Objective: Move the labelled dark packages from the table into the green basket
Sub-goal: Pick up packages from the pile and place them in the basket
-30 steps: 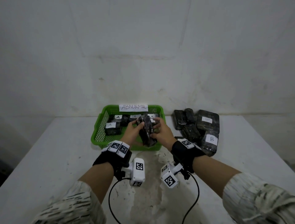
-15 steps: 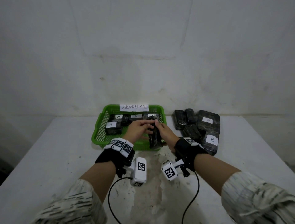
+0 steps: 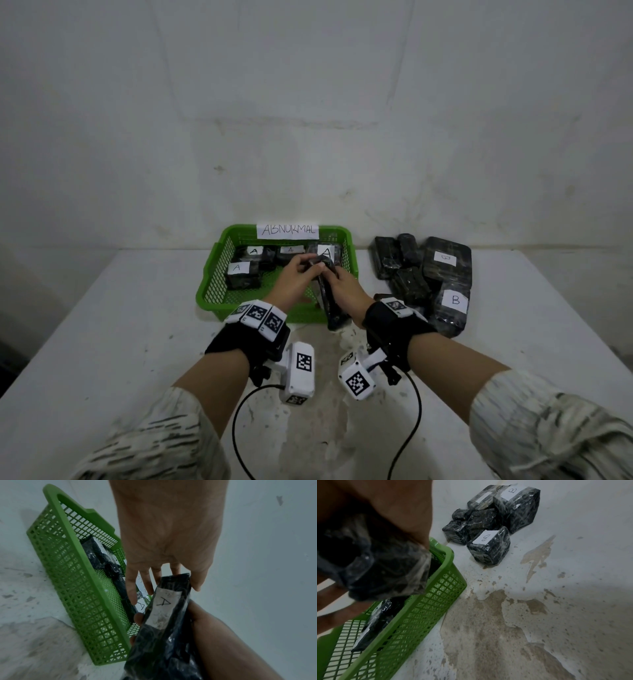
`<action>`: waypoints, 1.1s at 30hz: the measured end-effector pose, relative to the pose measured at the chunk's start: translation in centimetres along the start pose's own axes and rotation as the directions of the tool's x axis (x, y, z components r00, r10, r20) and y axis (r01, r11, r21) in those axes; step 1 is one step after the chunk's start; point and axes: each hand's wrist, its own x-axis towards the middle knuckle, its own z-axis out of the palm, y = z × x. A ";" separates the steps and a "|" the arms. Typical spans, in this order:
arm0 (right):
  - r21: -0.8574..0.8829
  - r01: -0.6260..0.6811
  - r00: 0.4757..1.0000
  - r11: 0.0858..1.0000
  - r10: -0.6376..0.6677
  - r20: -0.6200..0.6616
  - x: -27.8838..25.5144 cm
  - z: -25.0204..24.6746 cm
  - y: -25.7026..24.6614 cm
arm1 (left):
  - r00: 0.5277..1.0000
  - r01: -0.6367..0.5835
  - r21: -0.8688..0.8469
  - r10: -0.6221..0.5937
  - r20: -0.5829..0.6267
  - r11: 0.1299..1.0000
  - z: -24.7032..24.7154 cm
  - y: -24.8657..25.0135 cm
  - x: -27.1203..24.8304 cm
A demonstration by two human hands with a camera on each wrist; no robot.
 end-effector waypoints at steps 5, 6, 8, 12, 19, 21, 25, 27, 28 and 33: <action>-0.026 0.002 1.000 1.000 -0.002 0.010 0.2 -0.1 0.1 | 0.998 -0.042 -0.038 0.040 -0.055 0.998 0.2 -0.2 0.1; 0.012 -0.011 1.000 1.000 0.010 0.026 0.1 -0.2 -0.1 | 0.995 -0.058 -0.048 0.054 -0.078 0.997 0.2 -0.3 0.2; 0.096 -0.056 0.996 0.994 0.049 0.077 -0.2 -0.5 -0.5 | 0.991 -0.071 -0.076 0.062 -0.119 0.995 0.0 -0.4 0.5; 0.118 -0.062 0.995 0.991 0.052 0.085 -0.3 -0.5 -0.2 | 0.996 -0.034 -0.069 0.028 -0.079 0.997 -0.1 -0.4 0.4; 0.388 -0.110 0.984 0.915 0.047 0.169 -1.1 -0.6 0.0 | 0.989 0.037 -0.083 -0.048 -0.143 0.996 -0.9 -1.3 1.2; 0.427 -0.108 0.972 0.898 0.007 0.233 -1.4 -0.9 -0.2 | 0.977 0.109 -0.199 -0.142 -0.157 0.974 -1.6 -1.7 1.6; 0.392 -0.071 0.958 0.917 -0.046 0.282 -1.8 -1.0 -0.4 | 0.967 0.191 -0.309 -0.233 -0.105 0.932 -2.4 -2.1 2.1; 0.368 -0.040 0.968 0.929 -0.055 0.245 -2.1 -0.9 -0.5 | 0.966 0.194 -0.299 -0.235 -0.106 0.934 -2.5 -2.1 2.1; 0.357 -0.023 0.972 0.934 -0.063 0.225 -2.2 -0.8 -0.6 | 0.965 0.196 -0.291 -0.236 -0.110 0.936 -2.6 -2.2 2.1; 0.399 -0.069 0.963 0.914 -0.044 0.266 -2.5 -0.9 -0.8 | 0.968 0.192 -0.306 -0.231 -0.096 0.932 -2.9 -2.6 2.1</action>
